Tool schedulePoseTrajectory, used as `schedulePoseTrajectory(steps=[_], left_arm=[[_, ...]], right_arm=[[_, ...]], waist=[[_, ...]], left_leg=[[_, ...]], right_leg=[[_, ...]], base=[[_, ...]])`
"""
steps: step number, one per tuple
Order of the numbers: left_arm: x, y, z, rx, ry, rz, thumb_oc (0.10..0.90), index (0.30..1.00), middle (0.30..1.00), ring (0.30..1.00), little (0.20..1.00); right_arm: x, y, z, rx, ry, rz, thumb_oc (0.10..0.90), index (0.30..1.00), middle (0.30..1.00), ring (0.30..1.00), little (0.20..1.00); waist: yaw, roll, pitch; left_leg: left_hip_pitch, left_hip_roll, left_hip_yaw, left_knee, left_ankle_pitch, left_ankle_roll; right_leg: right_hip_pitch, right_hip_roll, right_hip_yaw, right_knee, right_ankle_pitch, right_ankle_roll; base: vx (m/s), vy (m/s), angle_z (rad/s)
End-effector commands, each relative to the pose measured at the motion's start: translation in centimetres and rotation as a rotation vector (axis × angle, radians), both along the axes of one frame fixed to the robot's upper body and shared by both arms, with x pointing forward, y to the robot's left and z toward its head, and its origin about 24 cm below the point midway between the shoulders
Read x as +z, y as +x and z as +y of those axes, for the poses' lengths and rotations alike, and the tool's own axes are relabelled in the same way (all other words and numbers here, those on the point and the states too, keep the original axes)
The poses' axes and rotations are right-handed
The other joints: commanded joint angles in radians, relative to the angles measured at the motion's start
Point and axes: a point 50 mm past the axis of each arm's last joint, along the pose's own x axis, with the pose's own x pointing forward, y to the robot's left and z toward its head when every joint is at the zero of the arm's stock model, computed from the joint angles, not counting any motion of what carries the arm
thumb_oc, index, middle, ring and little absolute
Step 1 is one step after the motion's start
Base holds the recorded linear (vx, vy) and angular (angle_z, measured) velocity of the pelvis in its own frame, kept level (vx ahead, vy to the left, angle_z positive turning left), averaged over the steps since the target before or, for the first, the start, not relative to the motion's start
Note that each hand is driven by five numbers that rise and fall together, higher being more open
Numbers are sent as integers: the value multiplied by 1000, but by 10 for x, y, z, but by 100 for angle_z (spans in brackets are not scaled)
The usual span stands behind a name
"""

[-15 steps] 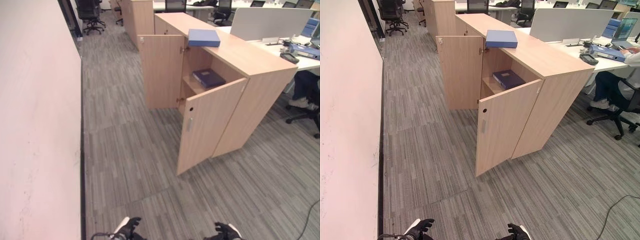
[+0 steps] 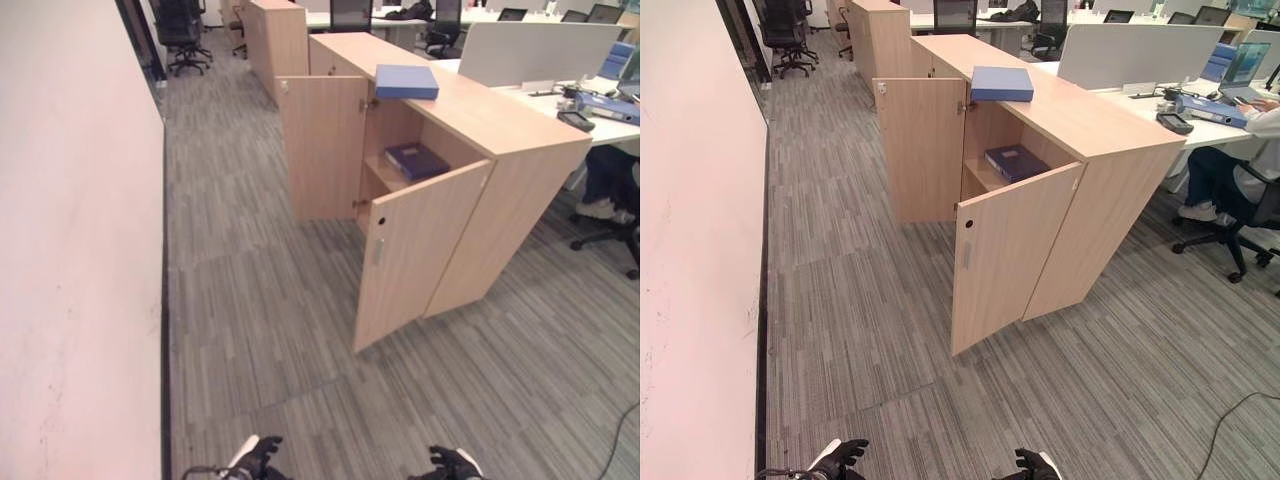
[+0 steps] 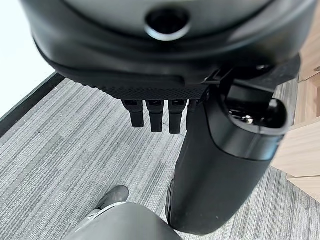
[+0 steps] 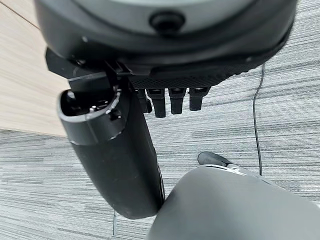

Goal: Put the empty folder in the office cabinet

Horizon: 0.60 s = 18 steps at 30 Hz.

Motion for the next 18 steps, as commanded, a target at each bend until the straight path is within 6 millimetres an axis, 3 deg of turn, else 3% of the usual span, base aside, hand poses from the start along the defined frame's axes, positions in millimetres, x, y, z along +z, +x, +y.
schedulePoseTrajectory(steps=[1,18], left_arm=[[-1,8,-16,-20,-44,-5,800,900,900,900,900],[-2,6,-12,10,-39,6,800,900,900,900,900]], right_arm=[[0,8,4,73,-14,6,800,900,900,900,900],[-1,6,3,69,-18,18,800,900,900,900,900]], waist=[[4,-27,19],[6,-24,16]], left_leg=[[31,5,-6,-8,-34,-24],[34,9,-16,-8,-33,-28]], right_leg=[[42,-63,-11,16,-18,85],[49,-60,-18,17,-25,79]], base=[[0,0,0],[0,0,0]])
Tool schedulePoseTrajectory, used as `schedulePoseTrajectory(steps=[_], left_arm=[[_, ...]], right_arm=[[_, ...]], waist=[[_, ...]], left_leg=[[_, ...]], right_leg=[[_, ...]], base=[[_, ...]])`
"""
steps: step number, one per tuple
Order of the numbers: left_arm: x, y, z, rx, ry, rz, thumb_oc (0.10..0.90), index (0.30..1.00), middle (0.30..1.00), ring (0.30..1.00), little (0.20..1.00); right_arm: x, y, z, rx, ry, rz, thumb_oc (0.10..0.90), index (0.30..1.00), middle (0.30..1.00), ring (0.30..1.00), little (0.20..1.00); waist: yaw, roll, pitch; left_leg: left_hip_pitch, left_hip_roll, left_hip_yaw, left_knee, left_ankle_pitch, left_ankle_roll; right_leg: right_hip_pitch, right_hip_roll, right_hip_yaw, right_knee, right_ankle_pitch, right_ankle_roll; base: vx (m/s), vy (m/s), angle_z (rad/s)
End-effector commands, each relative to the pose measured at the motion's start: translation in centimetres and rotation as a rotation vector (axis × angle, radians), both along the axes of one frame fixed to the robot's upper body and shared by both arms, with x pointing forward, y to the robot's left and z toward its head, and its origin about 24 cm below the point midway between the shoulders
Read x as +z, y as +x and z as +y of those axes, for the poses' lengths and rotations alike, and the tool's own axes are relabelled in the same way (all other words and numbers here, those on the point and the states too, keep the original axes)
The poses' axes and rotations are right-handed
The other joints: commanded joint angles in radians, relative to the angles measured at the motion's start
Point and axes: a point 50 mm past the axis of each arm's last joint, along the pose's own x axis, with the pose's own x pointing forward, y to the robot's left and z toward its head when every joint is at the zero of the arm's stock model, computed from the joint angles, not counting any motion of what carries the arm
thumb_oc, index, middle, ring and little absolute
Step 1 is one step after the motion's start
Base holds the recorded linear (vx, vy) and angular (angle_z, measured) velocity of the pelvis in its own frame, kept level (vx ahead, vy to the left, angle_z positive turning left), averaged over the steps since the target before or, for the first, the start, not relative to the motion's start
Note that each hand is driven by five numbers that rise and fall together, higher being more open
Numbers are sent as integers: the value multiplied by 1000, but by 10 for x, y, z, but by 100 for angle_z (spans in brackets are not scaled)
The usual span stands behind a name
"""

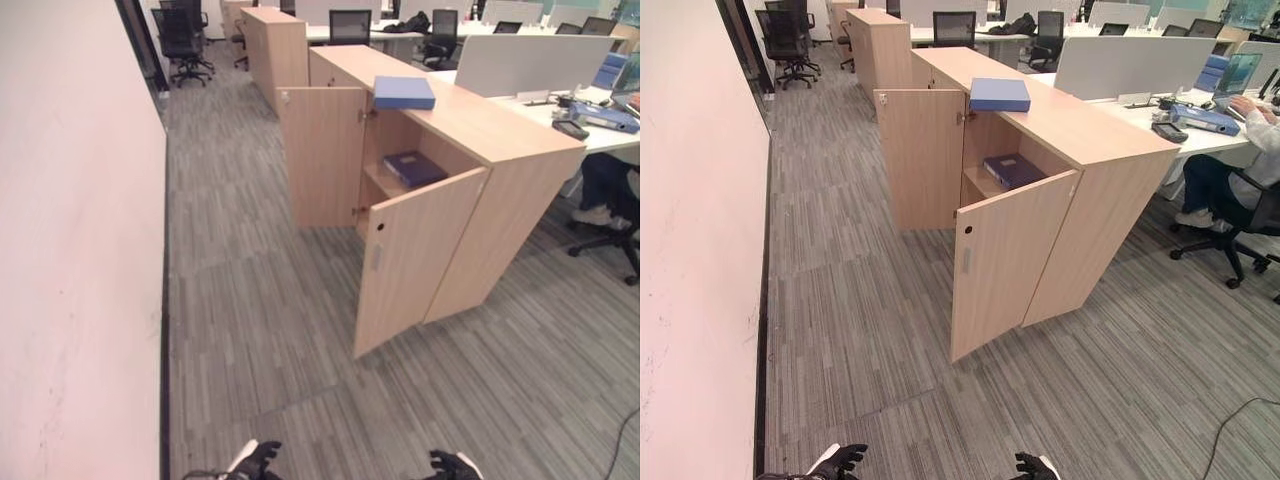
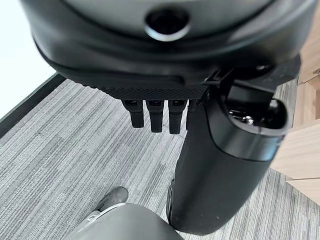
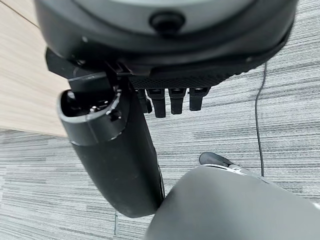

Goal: Put the empty folder in the office cabinet

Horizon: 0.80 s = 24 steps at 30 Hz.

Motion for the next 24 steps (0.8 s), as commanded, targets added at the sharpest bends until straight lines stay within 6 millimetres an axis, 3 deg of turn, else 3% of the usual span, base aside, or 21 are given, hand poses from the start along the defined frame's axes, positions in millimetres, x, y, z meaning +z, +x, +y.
schedulePoseTrajectory(steps=[1,15,18,20,23,24], left_arm=[[0,13,-14,2,-42,-13,800,900,900,900,900],[3,17,0,74,-31,-30,800,900,900,900,900],[5,21,3,86,-30,-44,800,900,900,900,900],[8,28,5,93,-37,-69,800,900,900,900,900],[13,41,3,81,-41,-106,800,900,900,900,900],[13,41,3,81,-42,-107,800,900,900,900,900]], right_arm=[[1,10,3,62,-13,-6,800,900,900,900,900],[2,12,-1,41,-13,-5,800,900,900,900,900],[3,16,-3,34,-17,-19,800,900,900,900,900],[5,22,-5,19,-17,-40,800,900,900,900,900],[9,28,-16,-11,-43,-65,800,900,900,900,900],[10,28,-16,-12,-43,-66,800,900,900,900,900]], waist=[[5,-24,53],[13,-20,64],[15,-21,80],[18,-24,103],[23,-25,147],[20,-24,146]], left_leg=[[33,9,-14,-8,-33,-28],[32,49,-34,11,-17,-46],[-4,63,-37,72,-24,-53],[-72,72,-43,175,-38,-66],[-226,100,-50,403,52,-102],[-233,102,-54,410,50,-103]], right_leg=[[47,-59,-17,17,-26,81],[34,-24,-23,69,-73,48],[18,-17,-18,93,-83,35],[0,-12,-16,117,-94,18],[5,-1,-30,140,-115,-16],[1,1,-33,141,-116,-17]], base=[[0,0,0],[1,-54,6],[-53,-85,4],[-113,-131,14],[-95,-134,20],[-26,-44,40]])
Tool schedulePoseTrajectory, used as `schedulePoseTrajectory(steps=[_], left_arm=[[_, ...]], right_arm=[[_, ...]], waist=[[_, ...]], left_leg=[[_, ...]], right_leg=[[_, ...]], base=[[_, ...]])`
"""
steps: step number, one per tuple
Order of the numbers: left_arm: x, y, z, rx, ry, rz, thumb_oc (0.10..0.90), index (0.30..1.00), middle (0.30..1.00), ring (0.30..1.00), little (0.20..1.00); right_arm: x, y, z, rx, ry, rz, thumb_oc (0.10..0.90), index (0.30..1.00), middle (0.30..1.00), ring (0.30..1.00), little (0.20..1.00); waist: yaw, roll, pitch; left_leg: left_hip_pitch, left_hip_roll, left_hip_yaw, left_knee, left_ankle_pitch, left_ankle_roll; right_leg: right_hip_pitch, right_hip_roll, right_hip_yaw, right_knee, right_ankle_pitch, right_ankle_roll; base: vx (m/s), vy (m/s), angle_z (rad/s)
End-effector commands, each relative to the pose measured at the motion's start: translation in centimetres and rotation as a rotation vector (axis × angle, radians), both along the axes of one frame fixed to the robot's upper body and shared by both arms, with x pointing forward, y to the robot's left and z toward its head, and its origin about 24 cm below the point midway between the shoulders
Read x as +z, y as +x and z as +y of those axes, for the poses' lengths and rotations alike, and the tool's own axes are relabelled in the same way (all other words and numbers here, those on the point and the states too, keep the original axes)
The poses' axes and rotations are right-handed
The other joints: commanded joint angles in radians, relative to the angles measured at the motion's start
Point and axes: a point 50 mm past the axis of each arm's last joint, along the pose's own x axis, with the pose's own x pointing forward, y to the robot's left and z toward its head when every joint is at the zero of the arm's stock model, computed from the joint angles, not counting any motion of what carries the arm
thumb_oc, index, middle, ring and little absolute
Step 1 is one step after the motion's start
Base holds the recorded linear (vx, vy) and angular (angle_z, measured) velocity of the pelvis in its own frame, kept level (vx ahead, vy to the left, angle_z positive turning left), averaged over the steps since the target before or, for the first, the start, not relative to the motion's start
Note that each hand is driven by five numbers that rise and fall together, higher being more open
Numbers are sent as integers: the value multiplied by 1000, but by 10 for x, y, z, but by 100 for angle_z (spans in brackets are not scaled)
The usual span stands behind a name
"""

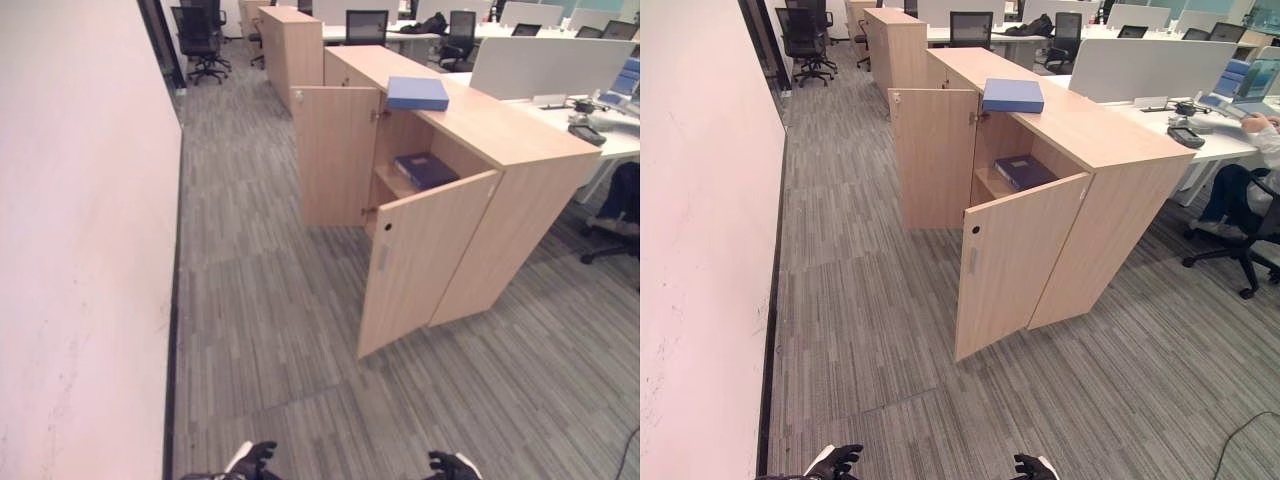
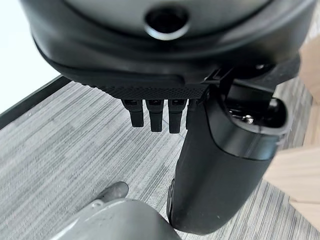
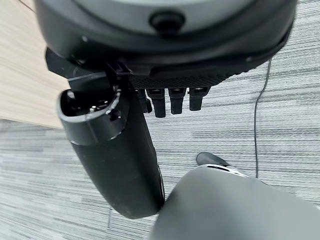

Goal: Put the empty folder in the office cabinet

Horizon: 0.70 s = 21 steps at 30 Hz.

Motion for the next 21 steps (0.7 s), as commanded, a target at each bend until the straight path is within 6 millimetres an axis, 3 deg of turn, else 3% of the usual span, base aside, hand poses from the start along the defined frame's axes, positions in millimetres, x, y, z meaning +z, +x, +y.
schedulePoseTrajectory(steps=[1,2,3,5,6,7,9,11,15,16,18,19,21], left_arm=[[6,19,-4,-25,-21,-55,800,900,900,900,900],[6,17,-4,-9,-18,-51,800,900,900,900,900],[6,17,-4,-9,-18,-52,800,900,900,900,900],[3,11,-4,10,-23,-35,800,900,900,900,900],[3,11,-4,10,-23,-35,800,900,900,900,900],[1,6,-2,28,-20,-21,800,900,900,900,900],[1,4,1,41,-17,-17,800,900,900,900,900],[2,4,3,51,-12,-20,800,900,900,900,900],[2,5,5,56,-5,-25,800,900,900,900,900],[2,4,7,69,-3,-25,800,900,900,900,900],[2,3,9,90,0,-26,800,900,900,900,900],[2,3,9,91,0,-26,800,900,900,900,900],[2,-1,12,110,1,-22,800,900,900,900,900]], right_arm=[[6,11,-16,-11,-47,-33,800,900,900,900,900],[8,12,-23,-32,-66,-34,800,900,900,900,900],[8,12,-23,-32,-66,-34,800,900,900,900,900],[7,10,-24,-28,-73,-22,800,900,900,900,900],[7,9,-24,-28,-73,-21,800,900,900,900,900],[6,7,-26,-15,-83,-11,800,900,900,900,900],[6,7,-26,-14,-89,-12,800,900,900,900,900],[7,8,-27,-22,-93,-16,800,900,900,900,900],[8,10,-28,-34,-94,-28,800,900,900,900,900],[8,9,-28,-40,-93,-27,800,900,900,900,900],[7,7,-28,-40,-91,-20,800,900,900,900,900],[7,7,-28,-39,-91,-20,800,900,900,900,900],[5,0,-29,-30,-96,0,800,900,900,900,900]], waist=[[13,-7,78],[14,-4,91],[13,-4,90],[40,-1,86],[40,-3,87],[60,5,80],[83,21,82],[101,30,94],[108,28,107],[107,26,103],[107,24,98],[107,23,99],[104,25,87]], left_leg=[[-61,84,-1,171,61,-29],[-125,89,3,258,119,-18],[-126,89,2,260,119,-18],[-172,34,-28,176,86,9],[-168,32,-26,175,84,10],[-176,20,-52,72,108,11],[-213,35,-73,-26,191,2],[-258,59,-89,-94,225,1],[-266,90,-102,-177,243,-5],[-269,126,-111,-202,249,-11],[-270,168,-118,-208,252,-17],[-270,168,-118,-208,252,-18],[-272,221,-118,-215,262,-30]], right_leg=[[54,-19,13,79,-92,20],[56,-16,10,96,-110,0],[55,-16,10,97,-110,0],[64,-11,31,98,-126,3],[67,-14,32,99,-129,4],[87,-2,46,96,-149,11],[115,18,66,105,-179,8],[133,28,91,129,-204,2],[148,30,127,183,-243,0],[158,22,146,199,-258,8],[166,12,165,223,-274,15],[166,12,166,225,-275,15],[185,-1,184,236,-298,26]], base=[[-1,-68,29],[4,-65,21],[87,-77,13],[155,-8,-11],[218,27,-29],[232,43,-56],[267,45,-51],[201,40,-7],[180,71,-21],[193,117,29],[192,118,-8],[192,115,-28],[203,124,-26]])
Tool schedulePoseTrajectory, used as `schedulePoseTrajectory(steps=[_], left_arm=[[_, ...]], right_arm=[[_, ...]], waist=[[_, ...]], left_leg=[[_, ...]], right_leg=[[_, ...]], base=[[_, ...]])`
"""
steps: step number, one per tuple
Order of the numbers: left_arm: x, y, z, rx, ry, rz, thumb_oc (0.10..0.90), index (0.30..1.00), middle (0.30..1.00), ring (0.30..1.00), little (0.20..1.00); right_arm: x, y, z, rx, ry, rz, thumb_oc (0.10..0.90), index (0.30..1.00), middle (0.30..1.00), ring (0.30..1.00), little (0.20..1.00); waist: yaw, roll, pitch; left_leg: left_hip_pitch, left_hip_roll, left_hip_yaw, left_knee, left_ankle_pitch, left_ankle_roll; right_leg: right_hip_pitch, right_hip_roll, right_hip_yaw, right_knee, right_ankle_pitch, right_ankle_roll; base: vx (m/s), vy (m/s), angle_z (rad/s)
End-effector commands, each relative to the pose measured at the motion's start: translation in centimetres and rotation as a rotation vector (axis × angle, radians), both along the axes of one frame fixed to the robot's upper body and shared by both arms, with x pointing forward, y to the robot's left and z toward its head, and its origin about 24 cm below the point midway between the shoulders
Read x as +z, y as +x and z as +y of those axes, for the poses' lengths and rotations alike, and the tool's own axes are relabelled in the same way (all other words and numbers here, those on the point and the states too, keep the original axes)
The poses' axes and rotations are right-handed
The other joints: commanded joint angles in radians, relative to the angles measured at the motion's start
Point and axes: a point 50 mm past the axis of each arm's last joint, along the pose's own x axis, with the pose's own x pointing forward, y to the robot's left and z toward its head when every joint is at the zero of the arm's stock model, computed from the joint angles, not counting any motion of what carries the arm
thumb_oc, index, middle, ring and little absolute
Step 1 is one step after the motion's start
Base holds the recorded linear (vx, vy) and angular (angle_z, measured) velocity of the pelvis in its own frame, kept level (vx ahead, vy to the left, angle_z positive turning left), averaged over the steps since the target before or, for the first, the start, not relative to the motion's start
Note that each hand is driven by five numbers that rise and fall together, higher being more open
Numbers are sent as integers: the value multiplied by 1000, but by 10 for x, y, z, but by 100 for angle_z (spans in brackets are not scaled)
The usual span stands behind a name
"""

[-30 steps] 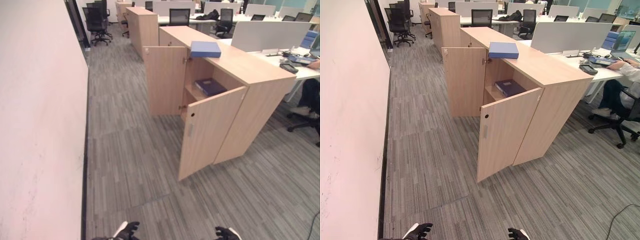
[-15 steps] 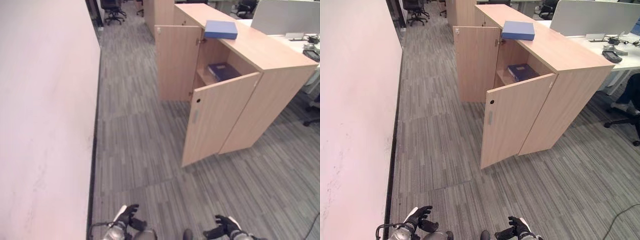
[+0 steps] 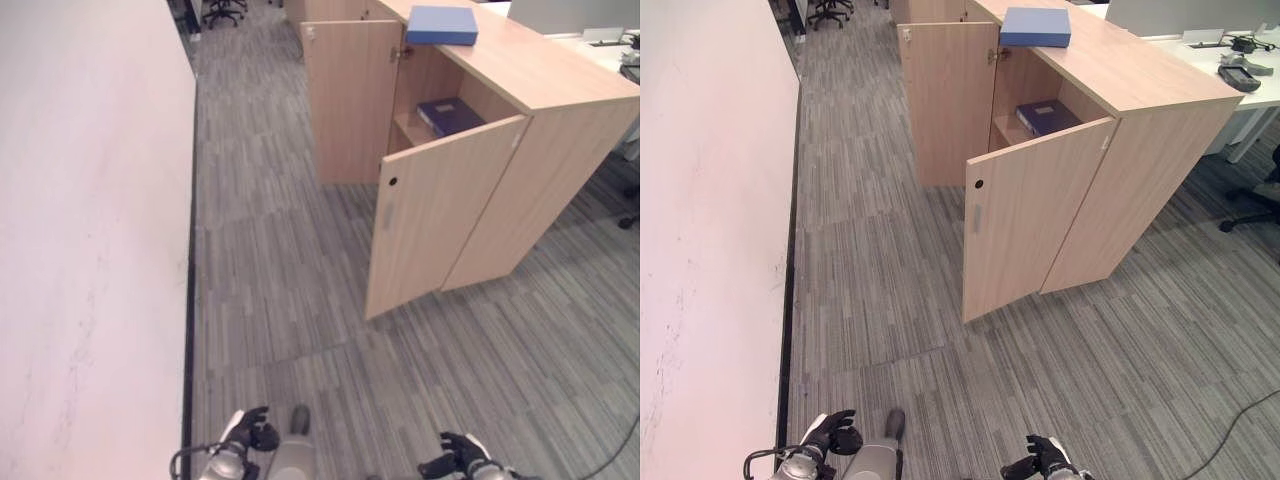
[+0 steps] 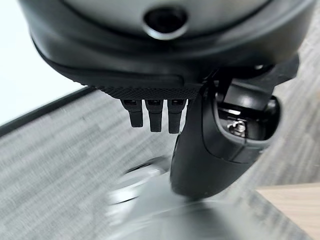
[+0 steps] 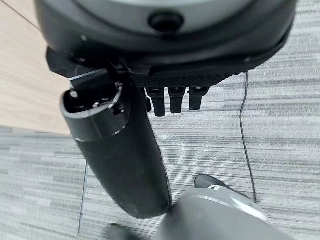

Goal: Put the empty folder in the office cabinet

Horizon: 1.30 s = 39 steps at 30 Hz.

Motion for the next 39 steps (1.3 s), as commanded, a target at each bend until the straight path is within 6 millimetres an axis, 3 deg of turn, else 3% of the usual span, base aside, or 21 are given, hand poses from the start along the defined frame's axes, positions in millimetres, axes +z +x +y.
schedulePoseTrajectory(steps=[1,5,10,11,14,16,20,23,24,25,26,27,29,30,31,32,33,35,37,38,39], left_arm=[[-2,-8,-3,-33,-6,5,800,900,900,900,900],[-4,-17,0,-18,-1,27,800,900,900,900,900],[-6,-24,2,-12,0,51,800,900,900,900,900],[-8,-28,2,-15,3,71,800,900,900,900,900],[-9,-30,2,-26,7,86,800,900,900,900,900],[-7,-25,3,-61,20,87,800,900,900,900,900],[-2,-13,5,-75,31,36,800,900,900,900,900],[5,6,7,-74,37,-29,800,900,900,900,900],[14,24,7,-87,37,-94,800,900,900,900,900],[14,24,8,-87,38,-95,800,900,900,900,900],[18,31,10,-83,42,-119,800,900,900,900,900],[36,45,48,-27,79,-134,800,900,900,900,900],[35,37,43,-50,74,-171,800,900,900,900,900],[31,32,39,-63,67,-158,800,900,900,900,900],[31,32,39,-63,66,-158,800,900,900,900,900],[30,29,39,-67,72,-145,800,900,900,900,900],[28,27,39,-68,75,-136,800,900,900,900,900],[21,18,29,-72,41,-109,800,900,900,900,900],[19,15,23,-97,31,-101,800,900,900,900,900],[12,6,19,-93,30,-65,800,900,900,900,900],[10,4,14,-82,13,-57,800,900,900,900,900]], right_arm=[[1,-8,-8,14,-25,-7,800,900,900,900,900],[0,-16,-12,-17,-25,13,800,900,900,900,900],[-2,-21,-14,-29,-22,32,800,900,900,900,900],[-2,-22,-15,-46,-21,40,800,900,900,900,900],[-2,-21,-17,-77,-17,39,800,900,900,900,900],[2,-12,-18,-123,14,-6,800,900,900,900,900],[-1,-24,-18,-176,57,2,800,900,900,900,900],[-1,-18,-13,-176,69,-15,800,900,900,900,900],[2,-6,-7,-164,80,-51,800,900,900,900,900],[2,-5,-7,-164,80,-51,800,900,900,900,900],[3,0,-6,-174,87,-70,800,900,900,900,900],[8,14,-7,-190,100,-106,800,900,900,900,900],[11,17,-12,-214,81,-140,800,900,900,900,900],[10,16,-11,-207,87,-138,800,900,900,900,900],[10,16,-11,-206,87,-138,800,900,900,900,900],[9,13,-10,-196,91,-136,800,900,900,900,900],[8,10,-9,-184,83,-126,800,900,900,900,900],[1,-2,-2,-147,54,-57,800,900,900,900,900],[1,-2,0,-138,56,-75,800,900,900,900,900],[0,-7,-2,-133,58,-50,800,900,900,900,900],[0,-10,-5,-129,49,-41,800,900,900,900,900]], waist=[[12,-34,-32],[12,-28,-57],[27,-24,-78],[37,-14,-97],[39,-21,-115],[29,-45,-130],[8,-96,-148],[6,-102,-150],[4,-105,-142],[5,-106,-142],[5,-103,-138],[8,-84,-128],[32,-65,-110],[23,-70,-101],[24,-70,-101],[10,-72,-74],[1,-74,-56],[15,-58,-35],[4,-49,-28],[-45,-43,-28],[-56,-34,-30]], left_leg=[[-52,37,-3,-97,166,1],[-63,79,7,-101,178,-23],[-76,75,-9,-96,176,-37],[-84,75,-20,-86,185,-46],[-110,65,-20,-35,198,-56],[-153,47,-1,68,194,-57],[-215,-15,48,190,111,-38],[-236,-12,70,223,80,-26],[-245,-2,99,254,47,-11],[-247,-2,100,258,45,-11],[-242,7,116,259,32,-5],[-210,41,177,262,0,4],[-177,54,240,253,-18,28],[-155,40,268,243,-23,37],[-153,41,270,239,-20,37],[-95,15,320,205,-21,47],[-54,9,354,189,-27,48],[38,31,414,183,-70,27],[80,36,427,183,-78,27],[91,43,447,230,-83,28],[94,62,464,253,-67,14]], right_leg=[[104,-74,50,-20,-25,100],[151,-104,68,-43,-55,118],[199,-136,96,-90,-58,143],[203,-159,107,-110,-35,168],[200,-193,119,-120,-13,195],[183,-244,127,-123,59,228],[126,-328,150,-110,284,274],[84,-344,160,-103,335,280],[39,-363,139,-89,385,286],[37,-364,141,-88,384,287],[18,-374,112,-80,395,287],[-46,-428,-44,-32,403,276],[-54,-433,-224,4,350,252],[-62,-378,-234,9,283,242],[-64,-378,-232,8,285,241],[-100,-269,-212,0,175,234],[-120,-241,-237,-8,163,226],[-120,-276,-442,-3,111,189],[-123,-284,-478,15,109,172],[-127,-254,-396,-4,104,157],[-111,-237,-379,-32,109,147]], base=[[141,84,-38],[247,153,-18],[226,211,-16],[231,295,-9],[196,289,-10],[269,383,-17],[169,227,-12],[61,156,-28],[47,132,-30],[53,196,-28],[-30,290,-50],[-47,422,-53],[-109,457,-122],[-98,283,-150],[-84,319,-102],[-52,220,-75],[0,286,-71],[67,114,-127],[48,-21,-103],[65,-73,-53],[66,-104,-36]])
